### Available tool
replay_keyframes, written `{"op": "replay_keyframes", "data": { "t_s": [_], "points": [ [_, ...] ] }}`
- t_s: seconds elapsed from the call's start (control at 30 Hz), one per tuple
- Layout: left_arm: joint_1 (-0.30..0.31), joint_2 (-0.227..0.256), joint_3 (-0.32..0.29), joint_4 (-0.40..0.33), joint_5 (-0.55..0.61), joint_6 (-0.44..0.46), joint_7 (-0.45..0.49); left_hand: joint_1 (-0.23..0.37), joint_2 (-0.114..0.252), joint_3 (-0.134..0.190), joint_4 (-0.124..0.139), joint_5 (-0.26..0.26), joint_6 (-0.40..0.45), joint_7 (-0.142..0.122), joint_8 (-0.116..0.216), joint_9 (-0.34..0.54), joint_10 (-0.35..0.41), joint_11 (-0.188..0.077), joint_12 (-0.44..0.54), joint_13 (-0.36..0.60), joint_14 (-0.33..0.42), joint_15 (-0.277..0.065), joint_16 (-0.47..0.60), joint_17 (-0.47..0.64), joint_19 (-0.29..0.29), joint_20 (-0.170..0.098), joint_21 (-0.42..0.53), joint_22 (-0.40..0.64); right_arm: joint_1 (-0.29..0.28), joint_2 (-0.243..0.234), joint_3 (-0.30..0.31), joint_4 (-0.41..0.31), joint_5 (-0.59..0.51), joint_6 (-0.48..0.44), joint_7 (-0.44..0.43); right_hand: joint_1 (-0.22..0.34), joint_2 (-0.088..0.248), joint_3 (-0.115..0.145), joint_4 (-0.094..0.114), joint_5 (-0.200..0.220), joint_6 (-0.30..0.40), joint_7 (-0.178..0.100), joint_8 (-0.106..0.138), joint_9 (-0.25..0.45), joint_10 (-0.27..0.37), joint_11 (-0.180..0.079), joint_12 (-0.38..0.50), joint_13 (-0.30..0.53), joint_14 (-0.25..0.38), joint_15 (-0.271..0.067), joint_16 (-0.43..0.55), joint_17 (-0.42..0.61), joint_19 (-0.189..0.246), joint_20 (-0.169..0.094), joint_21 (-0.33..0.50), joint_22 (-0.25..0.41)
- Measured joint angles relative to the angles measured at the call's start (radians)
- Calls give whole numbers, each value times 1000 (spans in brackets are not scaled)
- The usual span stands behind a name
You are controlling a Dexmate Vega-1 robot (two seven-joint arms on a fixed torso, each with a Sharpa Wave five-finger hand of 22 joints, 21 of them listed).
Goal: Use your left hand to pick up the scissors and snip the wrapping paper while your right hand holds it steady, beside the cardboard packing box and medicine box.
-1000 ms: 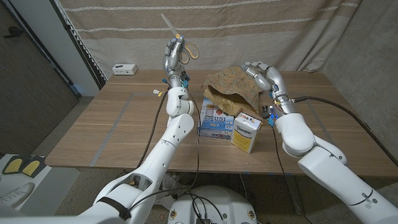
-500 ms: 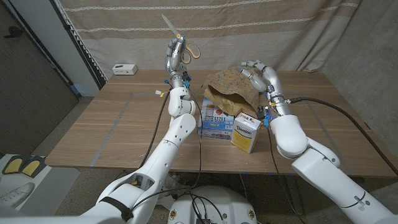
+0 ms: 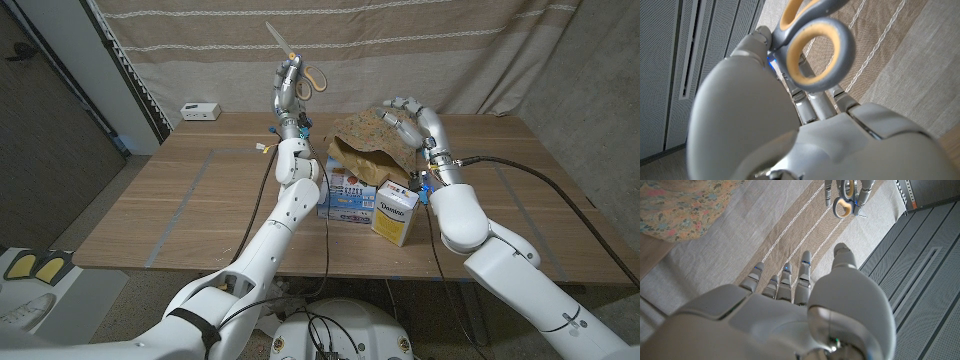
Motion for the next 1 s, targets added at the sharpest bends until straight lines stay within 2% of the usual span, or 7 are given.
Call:
{"op": "replay_keyframes", "data": {
  "t_s": [0.23, 0.43, 0.6, 0.67, 0.7, 0.73, 1.0],
  "points": [
    [-21, -18, -7, 39, -27, 0, -35, 0, 0, 0, 0, 0, 0, 0, 0, 0, 0, 0, 0, 1, 0, 0, 0, 0, 0, 0, 0, 0, 14, 4, -16, 4, -20, -6, 0, 5, 5, 4, 4, 0, -7, 7, -7, 0, -9, 6, -3, 0, -5, 5, 0, 0, -10, 0, 0, 0],
    [-44, -31, -13, 72, -46, 3, -62, 0, 0, 0, 0, 0, 0, 0, 0, 0, 1, -1, -3, 1, 0, 0, 0, 0, 0, 0, 0, 0, 25, 11, -30, 9, -47, -5, -12, 9, 2, 10, 5, -7, -23, -42, -15, 0, -39, 4, -15, 0, -17, 6, 0, 0, -16, 5, -4, 0],
    [-65, -42, -17, 100, -57, 8, -84, 0, 0, 0, 0, 0, 0, 0, 0, 0, 1, -1, -4, 1, 0, 0, 0, 0, 0, 0, 0, 0, 32, 17, -35, 15, -66, 2, -20, 9, 1, 10, 5, -9, -22, -43, -19, 0, -50, 4, -21, 0, -21, 11, 0, 0, -17, 7, -4, 0],
    [-71, -46, -18, 108, -60, 9, -91, 8, -8, 9, -9, 27, -7, -7, 20, 27, -6, -8, 34, -6, -38, -11, 74, 36, -34, 1, 35, 30, 34, 19, -37, 17, -73, 6, -23, 19, 0, 10, 5, -9, -19, -45, -19, 0, -50, 4, -26, 0, -25, 14, 0, 0, -21, 3, -4, 0],
    [-77, -49, -19, 116, -62, 11, -96, 16, -16, 33, -10, 44, -11, -11, 33, 38, -6, -9, 57, -18, -66, -5, 119, 56, -52, 3, 54, 42, 36, 21, -39, 19, -79, 9, -25, 19, 0, 10, 5, -9, -14, -50, -19, 0, -50, 4, -26, 0, -27, 16, 0, 0, -27, 5, -4, 0],
    [-77, -49, -19, 116, -64, 12, -101, 16, -16, 40, -15, 55, -13, -12, 40, 42, -6, -9, 70, -26, -76, 4, 144, 66, -62, 3, 65, 47, 38, 22, -41, 20, -79, 9, -25, 19, 0, 11, 6, -9, -12, -53, -19, 1, -50, 4, -26, 0, -27, 16, 0, 0, -28, 7, -4, 0],
    [-103, -68, -21, 159, -69, 14, -126, 21, -21, 46, -21, 60, -13, -12, 45, 45, -8, -10, 84, -35, -90, 18, 168, 77, -67, 2, 74, 49, 55, 32, -55, 31, -114, 24, -30, 26, 8, 14, 9, -9, 0, -64, -19, 4, -59, 6, -26, 0, -29, 18, 0, 0, -32, 10, -4, 0]
  ]
}}
